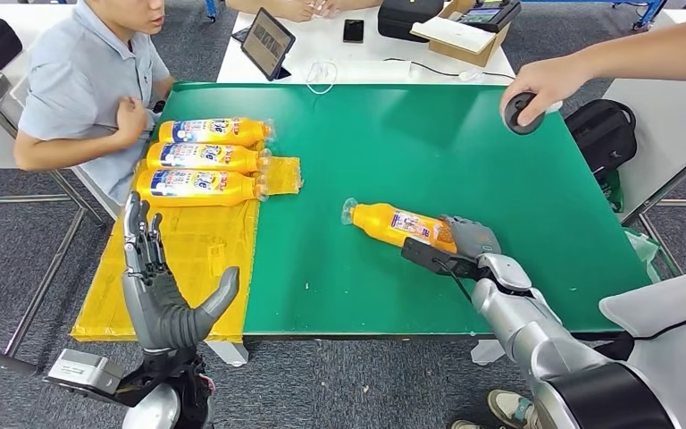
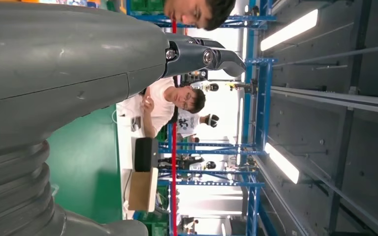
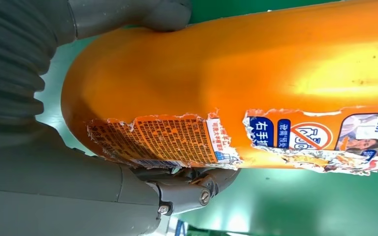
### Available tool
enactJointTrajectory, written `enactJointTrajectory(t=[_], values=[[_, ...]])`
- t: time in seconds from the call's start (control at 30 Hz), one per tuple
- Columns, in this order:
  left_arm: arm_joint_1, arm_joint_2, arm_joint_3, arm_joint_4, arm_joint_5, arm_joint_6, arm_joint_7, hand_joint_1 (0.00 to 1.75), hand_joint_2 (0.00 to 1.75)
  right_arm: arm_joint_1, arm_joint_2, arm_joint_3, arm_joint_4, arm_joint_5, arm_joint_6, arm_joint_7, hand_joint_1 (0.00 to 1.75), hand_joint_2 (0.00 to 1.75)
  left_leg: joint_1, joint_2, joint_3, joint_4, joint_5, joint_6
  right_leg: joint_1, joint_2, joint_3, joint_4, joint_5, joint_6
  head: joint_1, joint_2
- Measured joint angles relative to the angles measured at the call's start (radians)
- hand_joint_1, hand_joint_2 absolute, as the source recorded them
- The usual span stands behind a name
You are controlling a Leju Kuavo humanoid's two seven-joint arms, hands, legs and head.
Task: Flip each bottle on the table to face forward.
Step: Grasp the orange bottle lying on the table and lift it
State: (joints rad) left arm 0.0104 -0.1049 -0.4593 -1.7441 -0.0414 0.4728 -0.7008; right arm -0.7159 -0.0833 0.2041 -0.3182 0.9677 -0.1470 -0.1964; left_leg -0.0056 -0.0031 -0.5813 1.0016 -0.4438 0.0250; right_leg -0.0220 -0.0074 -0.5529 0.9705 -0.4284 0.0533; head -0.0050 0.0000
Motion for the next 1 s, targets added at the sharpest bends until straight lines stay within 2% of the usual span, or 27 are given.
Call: enactJointTrajectory(t=[0.13,0.27,0.33,0.43,0.53,0.67,0.77,0.87,1.0], values=[[0.001,0.000,0.001,0.003,0.007,-0.026,0.001,0.00,1.75,0.004,0.001,-0.037,0.000,-0.071,0.054,-0.070,1.75,1.75,0.000,0.000,0.001,0.000,0.000,0.000,0.000,0.000,0.001,0.000,0.000,0.000,0.000,0.000],[0.002,0.000,0.003,0.007,0.020,-0.047,0.015,0.00,1.75,0.014,0.006,-0.073,0.000,-0.112,0.066,-0.134,1.75,1.75,0.001,0.002,0.003,0.000,-0.001,0.000,0.001,0.002,0.002,0.000,0.000,0.000,0.000,0.000],[0.003,0.000,0.005,0.013,0.045,-0.074,0.059,0.00,1.75,0.024,0.012,-0.091,-0.002,-0.150,0.071,-0.209,1.75,1.75,0.001,0.003,0.004,0.000,-0.001,-0.001,0.001,0.002,0.004,0.000,0.000,0.000,0.000,0.000],[0.006,-0.001,0.015,0.042,0.103,-0.123,0.159,0.00,1.75,0.059,0.041,-0.129,-0.019,-0.248,0.078,-0.372,1.75,1.75,0.001,0.005,0.004,-0.001,-0.001,-0.001,0.001,0.004,0.004,0.000,0.000,-0.001,0.000,0.000],[0.015,-0.009,0.026,0.088,0.196,-0.176,0.242,0.00,1.75,0.127,0.091,-0.156,-0.099,-0.414,0.105,-0.472,1.75,1.75,0.002,0.005,0.004,-0.001,-0.001,-0.001,0.002,0.005,0.003,0.000,0.000,-0.001,0.000,0.000],[0.040,-0.021,0.035,0.140,0.336,-0.235,0.309,0.00,1.75,0.258,0.162,-0.124,-0.324,-0.666,0.104,-0.501,1.75,1.75,0.002,0.004,-0.002,-0.001,0.000,-0.001,0.002,0.004,-0.003,0.002,0.000,-0.001,0.000,0.000],[0.052,-0.023,0.038,0.162,0.368,-0.244,0.317,0.00,1.75,0.318,0.192,-0.084,-0.459,-0.728,0.090,-0.504,1.75,1.75,0.002,0.004,-0.005,-0.001,0.000,-0.001,0.002,0.004,-0.005,0.002,0.000,-0.001,0.000,0.000],[0.059,-0.024,0.039,0.172,0.382,-0.249,0.311,0.00,1.75,0.372,0.200,-0.044,-0.586,-0.787,0.062,-0.504,1.75,1.75,0.001,0.001,-0.008,-0.001,-0.001,-0.001,0.001,0.002,-0.006,0.002,0.000,-0.001,0.000,0.000],[0.071,-0.020,0.035,0.174,0.351,-0.282,0.258,0.00,1.75,0.438,0.203,0.031,-0.742,-0.831,0.042,-0.504,1.75,1.75,0.001,0.001,-0.008,-0.001,-0.001,-0.001,0.001,0.002,-0.008,0.001,0.000,-0.001,0.000,0.000]])
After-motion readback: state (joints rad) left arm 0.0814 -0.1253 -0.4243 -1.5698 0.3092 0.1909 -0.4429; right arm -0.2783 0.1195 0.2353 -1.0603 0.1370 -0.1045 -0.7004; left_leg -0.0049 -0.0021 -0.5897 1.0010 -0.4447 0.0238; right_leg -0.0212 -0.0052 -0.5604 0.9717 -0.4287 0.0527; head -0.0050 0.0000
